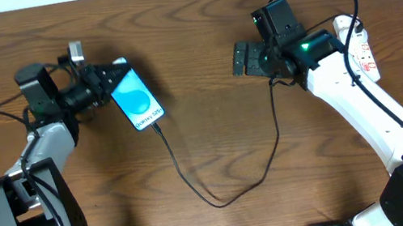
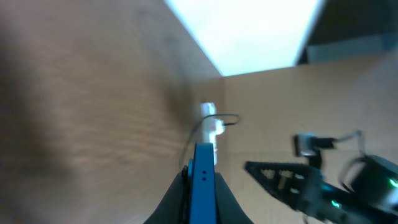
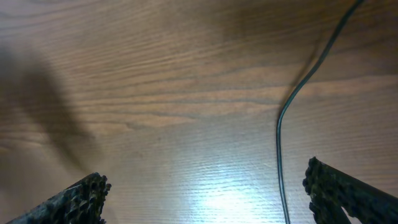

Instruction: Plug charger to phone and switch on socket

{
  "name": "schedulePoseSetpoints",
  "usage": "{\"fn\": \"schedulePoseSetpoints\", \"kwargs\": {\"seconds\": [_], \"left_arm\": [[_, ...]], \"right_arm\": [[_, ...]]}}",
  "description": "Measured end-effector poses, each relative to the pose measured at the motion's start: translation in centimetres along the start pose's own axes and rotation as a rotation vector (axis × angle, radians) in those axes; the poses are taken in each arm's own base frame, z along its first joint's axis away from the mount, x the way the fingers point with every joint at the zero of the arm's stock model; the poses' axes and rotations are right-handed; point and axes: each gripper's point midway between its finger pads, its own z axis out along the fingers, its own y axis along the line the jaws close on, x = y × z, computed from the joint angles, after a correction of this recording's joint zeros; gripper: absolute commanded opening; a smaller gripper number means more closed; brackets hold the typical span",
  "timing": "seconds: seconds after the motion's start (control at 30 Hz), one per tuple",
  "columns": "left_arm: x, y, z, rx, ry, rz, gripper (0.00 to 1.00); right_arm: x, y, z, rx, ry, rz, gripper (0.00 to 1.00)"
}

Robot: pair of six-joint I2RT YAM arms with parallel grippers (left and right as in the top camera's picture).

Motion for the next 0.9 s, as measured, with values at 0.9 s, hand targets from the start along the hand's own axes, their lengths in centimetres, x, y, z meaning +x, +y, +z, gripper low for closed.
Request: {"fn": "schedulePoseSetpoints", "kwargs": {"seconds": [0.9], "left_arm": [[6.2, 14.7, -4.4, -0.67, -0.087, -0.324, 0.07]], "right_arm": [[1.2, -0.1, 0.0, 0.022, 0.037, -0.016, 0.99]]}}
